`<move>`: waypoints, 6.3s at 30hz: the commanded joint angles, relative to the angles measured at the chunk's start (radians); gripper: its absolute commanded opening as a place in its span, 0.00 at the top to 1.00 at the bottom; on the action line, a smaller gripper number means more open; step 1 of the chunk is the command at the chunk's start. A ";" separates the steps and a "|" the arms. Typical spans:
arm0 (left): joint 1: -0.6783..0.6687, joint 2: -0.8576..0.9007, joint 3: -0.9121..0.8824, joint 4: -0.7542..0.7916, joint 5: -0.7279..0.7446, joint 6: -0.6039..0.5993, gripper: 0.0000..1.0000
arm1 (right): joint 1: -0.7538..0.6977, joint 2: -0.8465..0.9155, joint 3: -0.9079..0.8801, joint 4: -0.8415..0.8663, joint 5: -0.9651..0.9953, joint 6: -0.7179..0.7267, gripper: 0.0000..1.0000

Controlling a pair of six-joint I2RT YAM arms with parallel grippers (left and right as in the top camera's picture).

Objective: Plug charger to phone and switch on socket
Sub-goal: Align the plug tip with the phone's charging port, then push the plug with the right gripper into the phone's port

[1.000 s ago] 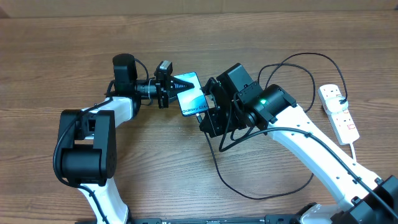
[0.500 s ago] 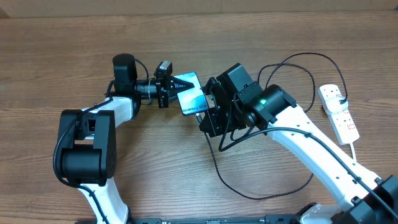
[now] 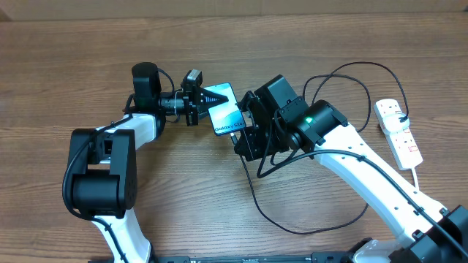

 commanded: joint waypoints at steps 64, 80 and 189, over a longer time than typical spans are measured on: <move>-0.014 -0.006 0.013 0.113 0.036 0.143 0.96 | 0.000 0.037 -0.004 0.076 -0.002 0.000 0.96; -0.013 -0.006 0.013 0.112 0.049 0.189 0.96 | 0.000 0.037 -0.004 0.025 0.044 0.000 0.96; -0.012 -0.006 0.013 0.111 -0.001 0.334 0.96 | 0.056 0.051 0.018 0.003 0.092 0.080 0.96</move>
